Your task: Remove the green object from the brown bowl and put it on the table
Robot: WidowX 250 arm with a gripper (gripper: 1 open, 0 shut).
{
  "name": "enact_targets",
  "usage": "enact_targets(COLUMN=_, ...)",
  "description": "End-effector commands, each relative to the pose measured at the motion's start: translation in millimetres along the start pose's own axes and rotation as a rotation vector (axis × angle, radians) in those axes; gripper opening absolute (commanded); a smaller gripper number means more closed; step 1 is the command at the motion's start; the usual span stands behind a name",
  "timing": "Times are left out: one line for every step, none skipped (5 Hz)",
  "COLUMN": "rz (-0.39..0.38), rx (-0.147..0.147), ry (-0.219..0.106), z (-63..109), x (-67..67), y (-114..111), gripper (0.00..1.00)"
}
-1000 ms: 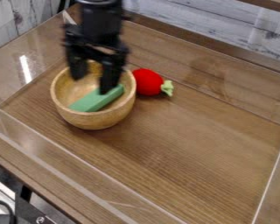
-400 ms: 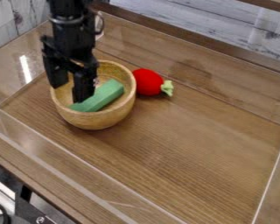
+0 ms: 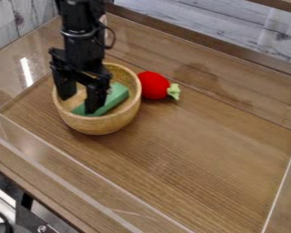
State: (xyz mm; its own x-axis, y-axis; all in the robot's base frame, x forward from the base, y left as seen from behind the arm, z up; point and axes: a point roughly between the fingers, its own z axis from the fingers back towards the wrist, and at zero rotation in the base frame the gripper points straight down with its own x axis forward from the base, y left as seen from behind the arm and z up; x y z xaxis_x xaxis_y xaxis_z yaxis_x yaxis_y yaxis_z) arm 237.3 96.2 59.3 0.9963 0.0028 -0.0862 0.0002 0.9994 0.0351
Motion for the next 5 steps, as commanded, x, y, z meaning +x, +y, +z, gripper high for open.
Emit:
enact_targets(rz=-0.020, rx=0.011, ry=-0.045, z=11.8, x=16.6, y=-5.6, gripper=1.00)
enact_targets(rz=-0.042, rx=0.009, ry=-0.047, z=11.3, x=26.5, y=-10.4, gripper=1.00)
enact_targets(rz=0.016, rx=0.006, ry=-0.040, z=2.9, x=26.5, y=-13.0, gripper=1.00)
enact_targets(rz=0.074, rx=0.006, ry=-0.030, z=-5.2, x=25.7, y=-15.0, gripper=1.00)
enact_targets(rz=0.080, rx=0.010, ry=-0.027, z=-16.5, x=29.9, y=-13.9, gripper=1.00)
